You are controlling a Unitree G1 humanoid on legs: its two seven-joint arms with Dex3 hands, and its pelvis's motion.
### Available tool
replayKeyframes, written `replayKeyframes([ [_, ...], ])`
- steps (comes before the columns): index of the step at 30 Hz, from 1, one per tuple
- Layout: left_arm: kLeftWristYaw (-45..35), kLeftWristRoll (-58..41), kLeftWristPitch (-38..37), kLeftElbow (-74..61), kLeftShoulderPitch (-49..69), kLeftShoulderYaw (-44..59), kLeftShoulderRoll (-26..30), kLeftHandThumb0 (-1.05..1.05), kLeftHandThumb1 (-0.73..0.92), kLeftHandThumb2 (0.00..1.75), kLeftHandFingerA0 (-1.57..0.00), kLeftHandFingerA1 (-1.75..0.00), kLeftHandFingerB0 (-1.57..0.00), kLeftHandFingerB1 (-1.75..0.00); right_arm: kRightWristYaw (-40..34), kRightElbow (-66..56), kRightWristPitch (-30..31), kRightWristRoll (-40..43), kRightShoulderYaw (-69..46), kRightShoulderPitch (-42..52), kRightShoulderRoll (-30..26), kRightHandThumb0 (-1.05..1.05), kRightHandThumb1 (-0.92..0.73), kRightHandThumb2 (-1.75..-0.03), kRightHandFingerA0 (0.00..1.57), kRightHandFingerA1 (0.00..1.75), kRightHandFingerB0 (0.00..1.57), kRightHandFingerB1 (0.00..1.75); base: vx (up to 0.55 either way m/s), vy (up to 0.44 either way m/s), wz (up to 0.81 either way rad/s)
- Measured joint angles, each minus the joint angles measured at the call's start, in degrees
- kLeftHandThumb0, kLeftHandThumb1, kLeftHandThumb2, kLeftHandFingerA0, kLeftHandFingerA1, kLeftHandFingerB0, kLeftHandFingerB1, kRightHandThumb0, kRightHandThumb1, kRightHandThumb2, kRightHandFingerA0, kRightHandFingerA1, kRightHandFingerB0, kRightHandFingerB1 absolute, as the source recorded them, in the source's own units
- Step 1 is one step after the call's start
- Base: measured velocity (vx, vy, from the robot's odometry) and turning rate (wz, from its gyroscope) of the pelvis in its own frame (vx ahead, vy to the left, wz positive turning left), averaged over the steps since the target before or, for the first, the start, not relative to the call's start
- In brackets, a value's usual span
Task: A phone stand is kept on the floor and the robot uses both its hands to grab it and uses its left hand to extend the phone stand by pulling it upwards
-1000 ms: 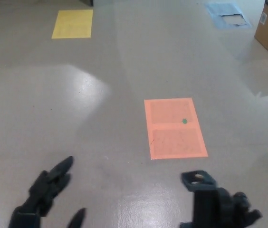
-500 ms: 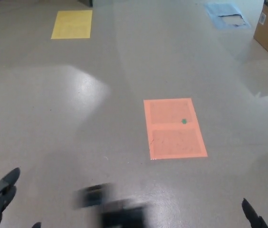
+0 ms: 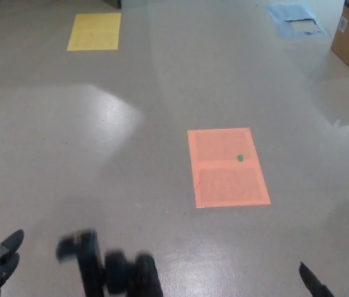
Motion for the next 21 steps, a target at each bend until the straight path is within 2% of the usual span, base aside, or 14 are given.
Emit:
replayKeyframes([
  [4, -0.33, -0.44, -0.61, -0.06, 0.96, 0.66, -0.04, -0.38, 0.42, 1.06, 0.00, -0.49, 0.00, -0.47, -0.07, -2.12, 1.75, -1.23, -1.68, 3.49, -0.06, -0.88, -0.64, -0.60, 0.00, 0.00, 0.00, 0.00, 0.00, 0.000, 0.00],
  [6, -0.54, -0.85, -0.86, -0.10, 1.56, 1.03, -0.07, -0.38, 0.43, 1.06, 0.00, -0.49, 0.00, -0.47, -0.44, -2.22, 2.03, -1.92, -2.44, 4.83, -0.06, -0.93, -0.69, -0.62, 0.00, 0.00, 0.00, 0.00, 0.00, 0.000, 0.00],
  [7, -0.58, -0.92, -0.92, -0.11, 1.68, 1.10, -0.07, -0.86, 0.89, 0.67, -0.17, -0.29, -0.18, -0.30, -0.52, -2.22, 2.05, -2.03, -2.56, 5.02, -0.05, -0.90, -0.69, -0.61, 0.00, 0.00, 0.00, 0.00, 0.00, 0.000, 0.00],
  [8, -0.80, -1.31, -1.20, -0.11, 2.26, 1.32, -0.06, -0.38, 0.43, 1.06, 0.00, -0.49, 0.00, -0.48, -0.84, -2.21, 2.10, -2.38, -3.01, 5.80, -0.03, -0.82, -0.65, -0.66, 0.00, 0.00, 0.00, 0.00, 0.00, 0.000, 0.00],
  [9, -1.03, -1.64, -1.40, -0.11, 2.63, 1.56, -0.04, -0.38, 0.43, 1.06, 0.00, -0.49, 0.00, -0.48, -0.92, -2.18, 2.10, -2.44, -3.22, 6.33, 0.04, -0.82, -0.65, -0.66, 0.00, 0.00, 0.00, 0.00, 0.00, 0.000, 0.00],
  [10, -1.25, -1.85, -1.62, -0.12, 3.10, 1.72, -0.02, -0.38, 0.44, 1.07, 0.00, -0.49, 0.00, -0.48, -0.81, -2.14, 2.04, -2.01, -3.27, 6.75, 0.19, -0.82, -0.59, -0.74, 0.00, 0.00, 0.00, 0.00, 0.00, 0.000, 0.00],
  [11, -1.39, -1.92, -1.89, -0.13, 3.57, 1.88, -0.01, -0.38, 0.44, 1.07, 0.00, -0.49, 0.00, -0.48, -0.52, -2.01, 1.88, -1.17, -3.25, 7.09, 0.36, -0.86, -0.67, -0.60, 0.00, 0.00, 0.00, 0.00, 0.00, 0.000, 0.00],
  [13, -1.70, -1.99, -2.14, -0.03, 4.44, 2.10, 0.06, -0.38, 0.43, 1.06, 0.00, -0.49, 0.00, -0.48, -0.05, -1.46, 1.33, 0.12, -3.24, 7.48, 0.63, -0.84, -0.66, -0.60, 0.00, 0.00, 0.00, 0.00, 0.00, 0.000, 0.00],
  [14, -1.96, -2.08, -2.58, 0.21, 5.14, 2.35, 0.16, -0.38, 0.42, 1.06, 0.00, -0.49, 0.00, -0.48, 0.25, -0.65, 0.66, 1.17, -3.24, 7.79, 0.85, -0.84, -0.63, -0.72, 0.00, 0.00, 0.00, 0.00, 0.00, 0.000, 0.00],
  [15, -2.14, -2.12, -2.87, 0.39, 5.64, 2.54, 0.23, -0.38, 0.43, 1.06, 0.00, -0.49, 0.00, -0.48, 0.44, 0.03, 0.14, 1.92, -3.24, 7.95, 1.02, -0.85, -0.67, -0.61, 0.00, 0.00, 0.00, 0.00, 0.00, 0.000, 0.00],
  [16, -2.35, -2.16, -3.12, 0.56, 6.04, 2.77, 0.32, -0.86, 0.88, 0.67, -0.18, -0.29, -0.16, -0.30, 0.63, 0.49, -0.19, 2.50, -3.24, 8.11, 1.21, -0.80, -0.67, -0.61, 0.00, 0.00, 0.00, 0.00, 0.00, 0.000, 0.00],
  [18, -2.79, -2.44, -4.01, 1.05, 7.00, 3.56, 0.58, -0.87, 0.87, 0.67, -0.19, -0.29, -0.17, -0.30, 1.11, 1.41, -1.16, 4.11, -3.28, 8.58, 1.81, -0.80, -0.67, -0.60, 0.00, 0.00, 0.00, 0.00, 0.00, 0.000, 0.00],
  [19, -2.95, -2.54, -4.33, 1.31, 7.18, 3.79, 0.69, -0.86, 0.86, 0.66, -0.21, -0.29, -0.19, -0.30, 1.25, 1.77, -1.56, 4.63, -3.29, 8.69, 2.03, -0.84, -0.53, -0.79, 0.00, 0.00, 0.00, 0.00, 0.00, 0.000, 0.00],
  [21, -3.10, -2.72, -5.13, 2.09, 7.26, 4.32, 0.81, -0.86, 0.86, 0.66, -0.22, -0.29, -0.19, -0.30, 1.52, 2.82, -2.70, 5.95, -3.44, 8.47, 2.62, -0.78, -0.60, -0.77, 0.00, 0.00, 0.00, 0.00, 0.00, 0.000, 0.00],
])
